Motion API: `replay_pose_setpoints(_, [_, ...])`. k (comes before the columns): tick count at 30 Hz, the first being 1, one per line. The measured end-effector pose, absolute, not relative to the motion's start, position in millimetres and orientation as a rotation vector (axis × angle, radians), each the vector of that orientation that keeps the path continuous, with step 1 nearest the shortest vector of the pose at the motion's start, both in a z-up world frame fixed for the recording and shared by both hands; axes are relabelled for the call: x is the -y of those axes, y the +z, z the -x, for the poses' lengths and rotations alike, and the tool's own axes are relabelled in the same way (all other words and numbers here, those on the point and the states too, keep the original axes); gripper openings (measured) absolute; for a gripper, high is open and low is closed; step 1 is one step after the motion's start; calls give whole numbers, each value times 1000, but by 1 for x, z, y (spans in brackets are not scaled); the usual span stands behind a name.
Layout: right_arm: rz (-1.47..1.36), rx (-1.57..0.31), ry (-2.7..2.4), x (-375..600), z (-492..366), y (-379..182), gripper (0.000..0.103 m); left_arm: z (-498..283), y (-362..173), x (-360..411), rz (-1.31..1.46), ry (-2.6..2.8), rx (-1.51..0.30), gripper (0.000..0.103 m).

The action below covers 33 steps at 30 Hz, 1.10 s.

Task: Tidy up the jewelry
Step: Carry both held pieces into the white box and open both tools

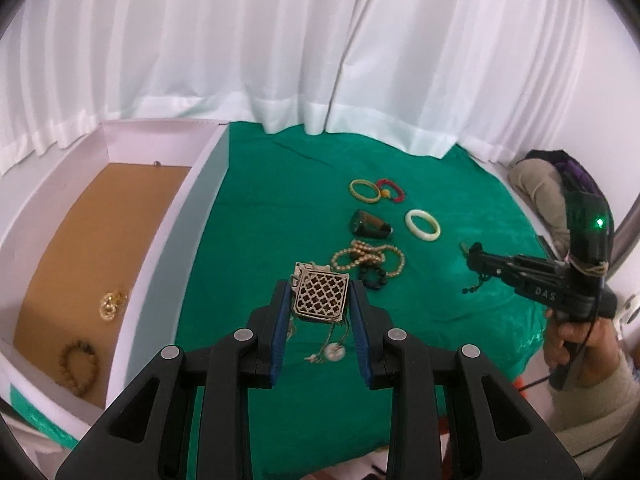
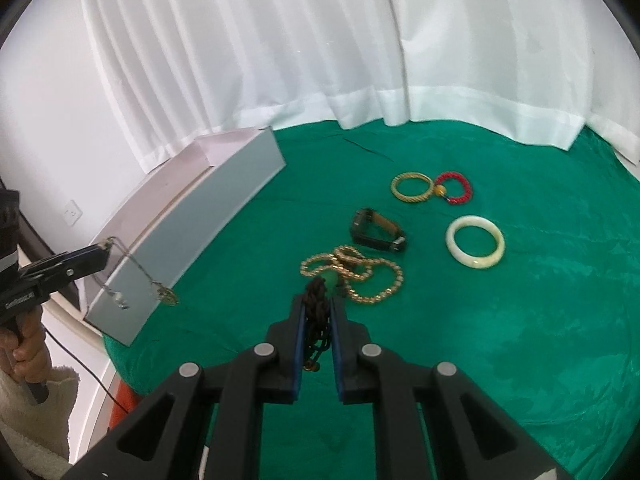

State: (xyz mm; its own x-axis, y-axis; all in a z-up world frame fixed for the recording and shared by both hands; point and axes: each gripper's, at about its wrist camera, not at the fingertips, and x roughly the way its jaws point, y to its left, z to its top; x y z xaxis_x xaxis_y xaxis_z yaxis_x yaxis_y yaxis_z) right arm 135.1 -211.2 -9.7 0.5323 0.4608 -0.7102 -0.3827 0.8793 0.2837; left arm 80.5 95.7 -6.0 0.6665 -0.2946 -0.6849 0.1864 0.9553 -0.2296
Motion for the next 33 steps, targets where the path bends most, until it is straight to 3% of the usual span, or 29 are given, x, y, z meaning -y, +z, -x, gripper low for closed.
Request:
replay_pose_setpoints(14, [-14, -847, 646, 147, -136, 24, 12, -72, 40, -147, 272, -268, -754, 29])
replay_pose_setpoints(25, [109, -711, 839, 35, -168, 91, 12, -74, 103, -252, 343, -60, -655, 29])
replay_pose_setpoints(33, [149, -750, 965, -82, -220, 93, 12, -106, 66, -338, 353, 136, -698, 29])
